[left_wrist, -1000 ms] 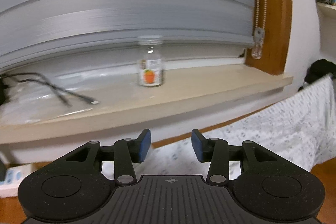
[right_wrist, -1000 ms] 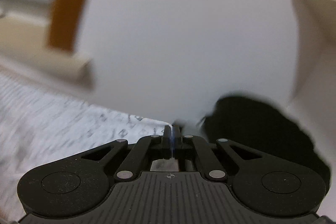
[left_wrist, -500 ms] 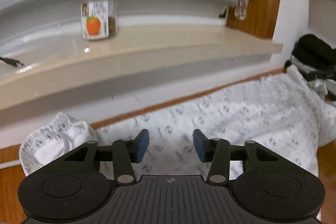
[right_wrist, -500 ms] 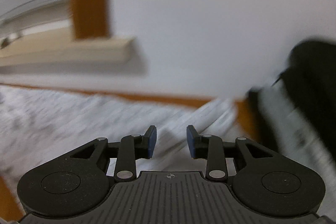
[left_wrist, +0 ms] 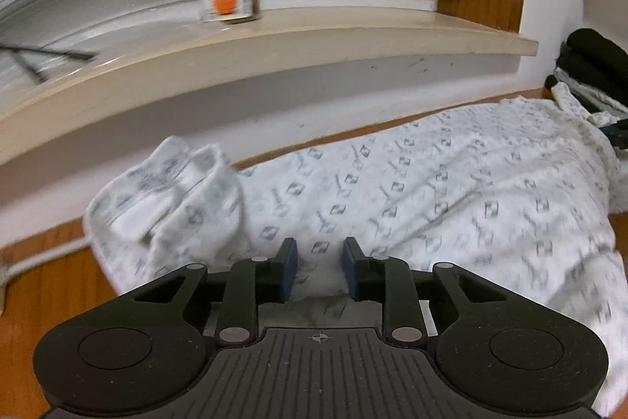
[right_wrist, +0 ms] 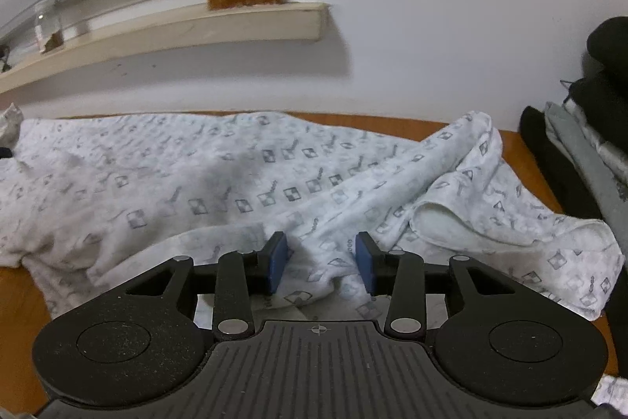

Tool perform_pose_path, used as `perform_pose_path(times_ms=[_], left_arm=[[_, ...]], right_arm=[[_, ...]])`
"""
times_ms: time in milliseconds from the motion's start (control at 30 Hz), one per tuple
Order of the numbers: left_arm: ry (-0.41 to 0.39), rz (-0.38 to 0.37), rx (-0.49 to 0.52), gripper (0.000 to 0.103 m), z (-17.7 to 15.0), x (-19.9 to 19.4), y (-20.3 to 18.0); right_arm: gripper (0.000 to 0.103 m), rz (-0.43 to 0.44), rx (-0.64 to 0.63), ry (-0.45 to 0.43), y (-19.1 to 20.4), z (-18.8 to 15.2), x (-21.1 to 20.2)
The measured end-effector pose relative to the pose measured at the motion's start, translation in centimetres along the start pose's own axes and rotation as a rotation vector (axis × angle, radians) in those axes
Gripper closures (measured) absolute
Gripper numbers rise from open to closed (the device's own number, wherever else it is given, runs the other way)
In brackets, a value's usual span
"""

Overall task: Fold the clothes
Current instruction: 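Move both open grippers over the spread garment to smooth it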

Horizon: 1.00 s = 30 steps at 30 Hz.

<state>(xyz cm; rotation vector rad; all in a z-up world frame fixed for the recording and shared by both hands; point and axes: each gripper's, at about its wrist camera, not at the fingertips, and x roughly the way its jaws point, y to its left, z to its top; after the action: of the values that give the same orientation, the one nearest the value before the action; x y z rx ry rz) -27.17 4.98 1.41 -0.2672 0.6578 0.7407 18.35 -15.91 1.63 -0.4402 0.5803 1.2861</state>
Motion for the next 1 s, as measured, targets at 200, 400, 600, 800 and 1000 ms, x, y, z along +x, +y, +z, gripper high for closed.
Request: perform_pose_path(times_ms=[200, 400, 600, 800, 1000], left_arm=[[-0.011, 0.037, -0.031, 0.076, -2.6, -3.3, 1.3], [-0.013, 0.048, -0.088, 0.077, -4.0, -5.5, 3.0], [-0.068, 0.121, -0.18, 0.071, -3.3, -8.5, 4.5], [-0.064, 0.217, -0.217, 0.062, -1.0, -8.0, 6.1], [0.023, 0.188, -0.174, 0.092, 0.2, -5.0, 6.7]], right_arm=[[0.061, 0.041, -0.024, -0.011, 2.0, -1.3, -1.2], [0.058, 0.062, -0.049, -0.055, 2.2, -2.2, -1.4], [0.057, 0.078, -0.048, -0.06, 1.5, -2.0, -1.2], [0.056, 0.1, -0.031, -0.061, 0.8, -2.0, -1.4], [0.053, 0.124, -0.014, -0.061, 0.4, -1.9, -1.5]])
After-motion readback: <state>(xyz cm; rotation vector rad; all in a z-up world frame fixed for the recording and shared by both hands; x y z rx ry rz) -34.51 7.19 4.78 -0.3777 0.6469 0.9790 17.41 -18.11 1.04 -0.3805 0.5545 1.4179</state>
